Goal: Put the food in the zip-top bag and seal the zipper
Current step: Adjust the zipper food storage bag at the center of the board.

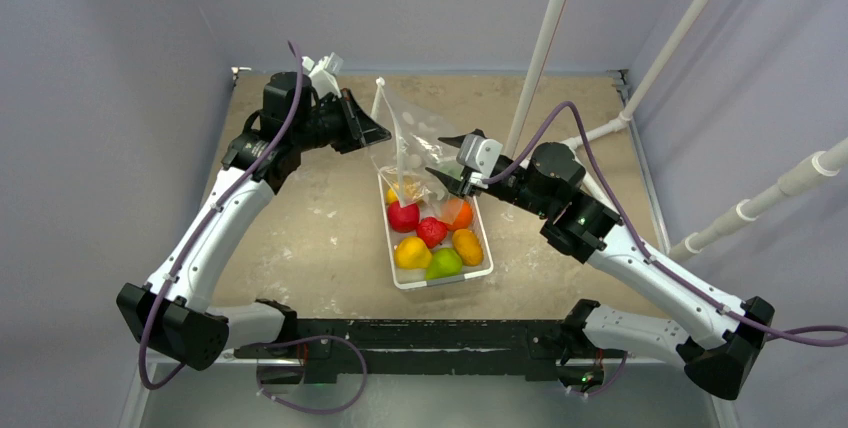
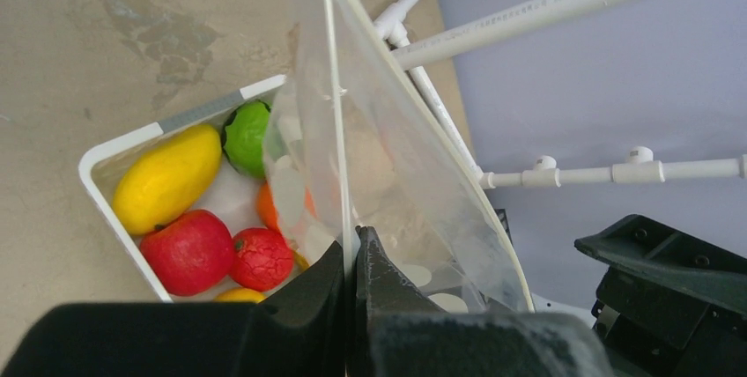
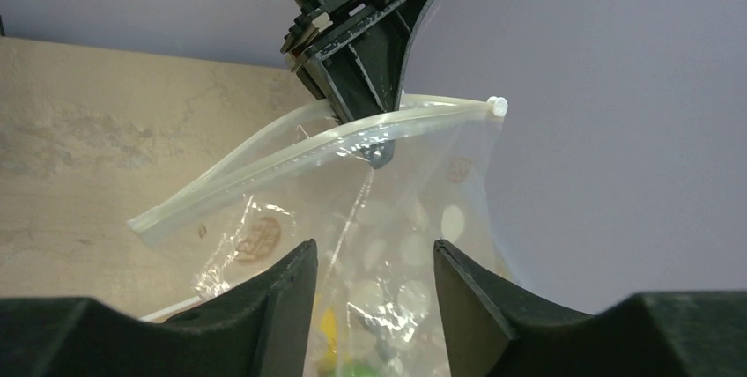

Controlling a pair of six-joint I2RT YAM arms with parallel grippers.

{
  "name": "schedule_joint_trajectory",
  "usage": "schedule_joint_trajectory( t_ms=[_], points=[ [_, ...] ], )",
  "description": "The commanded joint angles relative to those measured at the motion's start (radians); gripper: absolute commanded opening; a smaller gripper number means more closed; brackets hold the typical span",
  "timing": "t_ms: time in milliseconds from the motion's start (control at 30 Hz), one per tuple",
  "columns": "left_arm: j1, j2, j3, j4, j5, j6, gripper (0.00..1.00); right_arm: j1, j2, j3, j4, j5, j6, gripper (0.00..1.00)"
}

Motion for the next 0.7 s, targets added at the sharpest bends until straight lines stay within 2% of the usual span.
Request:
schedule_joint_trajectory(
  t_ms=[0, 167, 400, 667],
  points=[
    [-0.006, -0.032, 0.109, -0.064, -0.075, 0.103, 0.00, 0.003, -0.008, 0.055, 0.056, 0.028, 0.058, 0.60],
    [-0.006, -0.016, 0.204, -0.157, -0.129, 0.186, 0.00, 0.004, 0.043, 0.152, 0.015, 0.046, 0.145, 0.65],
    [-0.006, 0.007, 0.325, -0.301, -0.244, 0.310, 0.00, 0.004, 0.131, 0.317, -0.036, -0.015, 0.295, 0.72],
    [-0.006, 0.014, 0.360, -0.393, -0.361, 0.400, 0.00, 0.003, 0.273, 0.537, -0.102, -0.033, 0.442, 0.80]
  ],
)
